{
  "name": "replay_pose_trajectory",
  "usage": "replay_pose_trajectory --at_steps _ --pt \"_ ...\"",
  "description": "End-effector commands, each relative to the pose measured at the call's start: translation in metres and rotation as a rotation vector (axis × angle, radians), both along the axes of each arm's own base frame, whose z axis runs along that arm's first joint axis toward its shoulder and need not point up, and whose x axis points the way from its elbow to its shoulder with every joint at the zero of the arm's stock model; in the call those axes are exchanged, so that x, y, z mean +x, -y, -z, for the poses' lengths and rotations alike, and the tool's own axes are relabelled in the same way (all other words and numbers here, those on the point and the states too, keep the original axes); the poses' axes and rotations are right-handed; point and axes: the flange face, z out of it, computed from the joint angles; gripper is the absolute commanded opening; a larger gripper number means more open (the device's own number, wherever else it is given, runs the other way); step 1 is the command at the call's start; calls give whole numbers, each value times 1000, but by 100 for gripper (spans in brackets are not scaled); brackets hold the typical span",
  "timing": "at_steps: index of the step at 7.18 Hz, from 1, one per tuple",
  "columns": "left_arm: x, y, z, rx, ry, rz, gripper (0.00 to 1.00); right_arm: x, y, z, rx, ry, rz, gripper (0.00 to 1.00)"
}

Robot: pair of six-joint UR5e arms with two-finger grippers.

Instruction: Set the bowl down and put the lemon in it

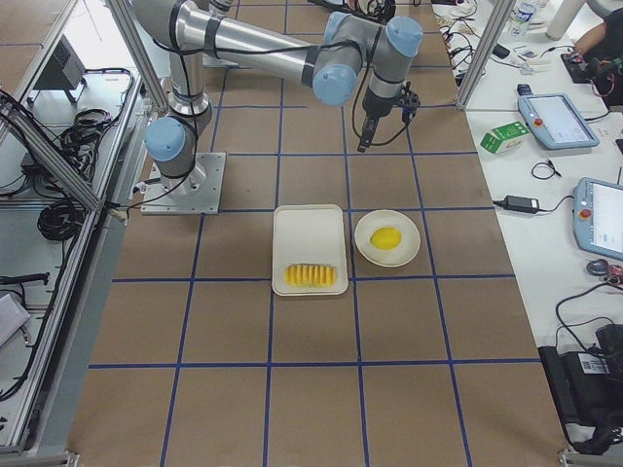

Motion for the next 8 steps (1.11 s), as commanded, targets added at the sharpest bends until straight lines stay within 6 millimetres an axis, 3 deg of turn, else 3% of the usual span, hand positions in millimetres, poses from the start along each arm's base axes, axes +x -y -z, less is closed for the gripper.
replay_pose_trajectory --at_steps 1,2,3,4,6,8 --pt "3 10 40 -6 6 6 100 -53 29 48 -40 -12 -128 100" --pt "3 11 48 1 0 -12 92 -87 26 60 -32 14 -110 100" --pt "2 11 47 0 -4 -13 38 -102 35 80 -48 11 -164 100" --pt "2 10 49 4 -9 -16 5 -122 44 94 -86 -16 -225 100" --pt "2 11 55 12 -10 -83 0 -139 59 117 -145 -46 -371 100" --pt "3 14 39 -10 -11 -91 0 -151 61 141 -120 -36 -401 100"
